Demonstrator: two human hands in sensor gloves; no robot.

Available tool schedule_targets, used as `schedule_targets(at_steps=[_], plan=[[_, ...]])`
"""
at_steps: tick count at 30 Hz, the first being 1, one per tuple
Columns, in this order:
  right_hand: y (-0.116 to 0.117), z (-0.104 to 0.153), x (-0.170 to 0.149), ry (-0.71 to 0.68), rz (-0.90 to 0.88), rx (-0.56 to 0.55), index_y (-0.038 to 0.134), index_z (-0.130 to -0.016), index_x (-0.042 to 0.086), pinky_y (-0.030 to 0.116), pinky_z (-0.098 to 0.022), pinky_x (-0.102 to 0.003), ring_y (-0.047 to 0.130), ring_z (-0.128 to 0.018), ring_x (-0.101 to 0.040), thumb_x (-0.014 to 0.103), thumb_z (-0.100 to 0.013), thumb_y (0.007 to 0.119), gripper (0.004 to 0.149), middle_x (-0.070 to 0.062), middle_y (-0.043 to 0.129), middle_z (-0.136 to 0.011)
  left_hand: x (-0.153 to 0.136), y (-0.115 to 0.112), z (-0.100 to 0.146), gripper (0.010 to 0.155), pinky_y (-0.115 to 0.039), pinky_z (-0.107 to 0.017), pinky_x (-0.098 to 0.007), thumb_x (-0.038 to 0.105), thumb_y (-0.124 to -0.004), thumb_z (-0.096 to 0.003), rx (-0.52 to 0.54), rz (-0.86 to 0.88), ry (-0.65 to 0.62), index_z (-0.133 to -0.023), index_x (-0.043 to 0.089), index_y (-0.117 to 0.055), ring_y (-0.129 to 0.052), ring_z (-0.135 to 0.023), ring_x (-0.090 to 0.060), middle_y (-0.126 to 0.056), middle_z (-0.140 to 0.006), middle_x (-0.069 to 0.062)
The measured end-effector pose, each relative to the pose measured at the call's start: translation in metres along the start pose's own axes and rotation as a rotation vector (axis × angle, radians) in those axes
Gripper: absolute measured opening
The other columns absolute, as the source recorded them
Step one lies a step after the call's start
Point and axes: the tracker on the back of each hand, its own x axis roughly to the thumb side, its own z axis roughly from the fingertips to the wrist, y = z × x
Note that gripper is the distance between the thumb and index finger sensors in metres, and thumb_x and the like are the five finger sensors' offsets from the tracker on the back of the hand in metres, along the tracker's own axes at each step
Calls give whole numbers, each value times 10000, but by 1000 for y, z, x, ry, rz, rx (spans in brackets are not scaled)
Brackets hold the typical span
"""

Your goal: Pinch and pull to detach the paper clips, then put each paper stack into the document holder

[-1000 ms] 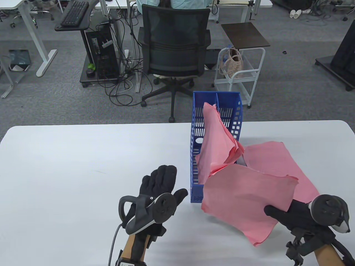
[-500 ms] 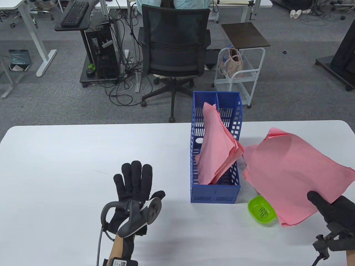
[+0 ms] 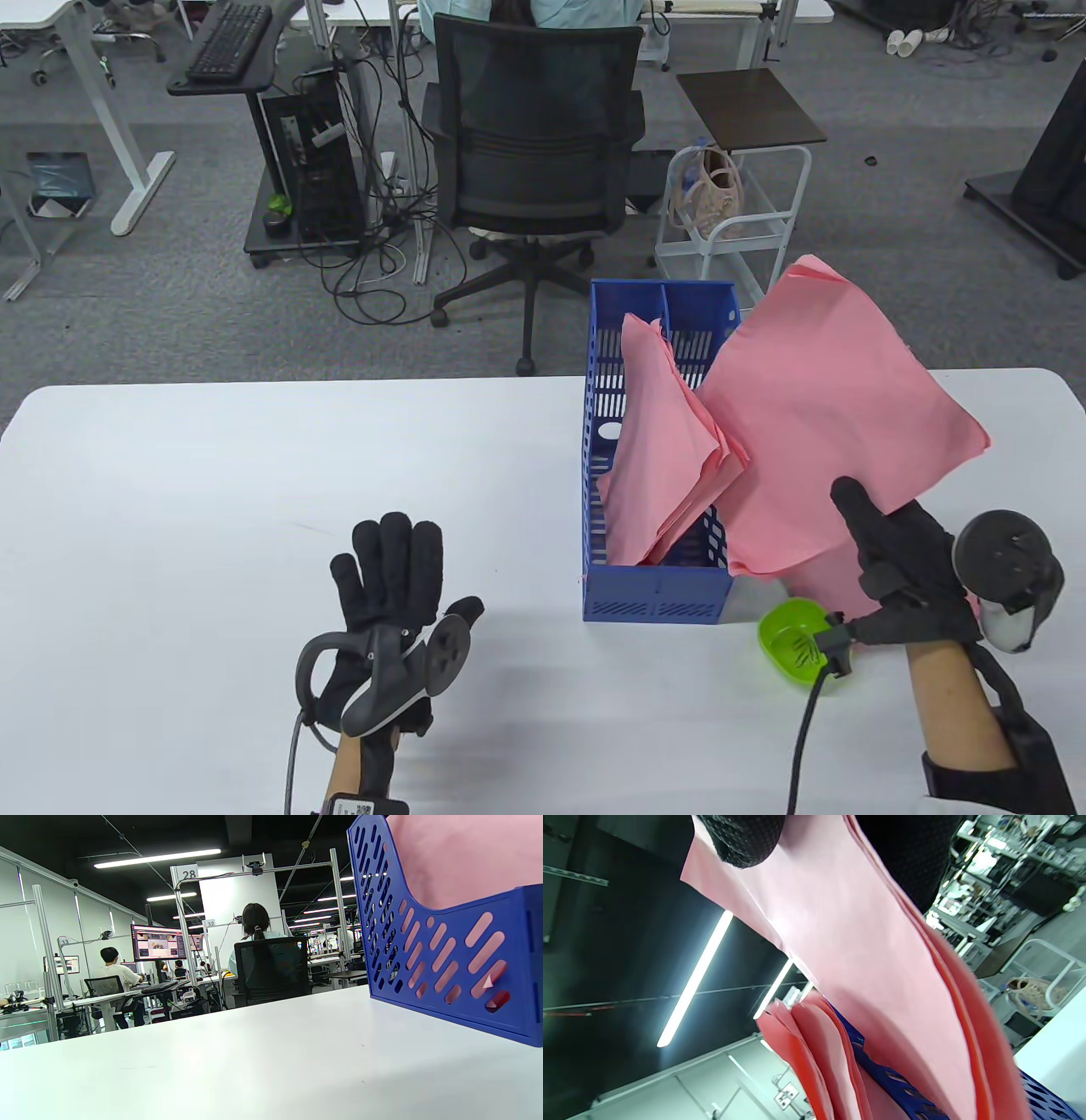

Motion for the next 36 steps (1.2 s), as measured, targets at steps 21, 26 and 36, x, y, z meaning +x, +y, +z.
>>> schedule_targets(at_steps=[21, 26, 36], plan=[[98, -13, -72, 184, 169, 103, 454, -1131, 127, 700, -672, -456, 786, -904, -399, 340, -649, 585, 544, -248, 589, -1116, 1, -2, 5, 902, -211, -739, -725, 625, -323, -513, -11, 14, -25, -1189, 82, -72, -110, -1076, -592, -73, -1203, -294], [72, -14, -69, 165, 219, 137, 447, -1143, 88, 688, -678, -483, 769, -915, -430, 426, -603, 663, 672, -276, 574, -1122, 3, -2, 5, 893, -217, -760, -708, 615, -333, -526, -15, 7, -31, -1191, 79, -72, -111, -1091, -571, -73, -1209, -280], [13, 12, -127, 349, 334, 346, 443, -1155, 89, 619, -716, -552, 689, -964, -501, 422, -600, 657, 681, -301, 537, -1146, 9, -5, 4, 893, -223, -766, -706, 616, -336, -525, -46, -22, -47, -1191, 84, -71, -113, -1096, -566, -73, -1211, -277]])
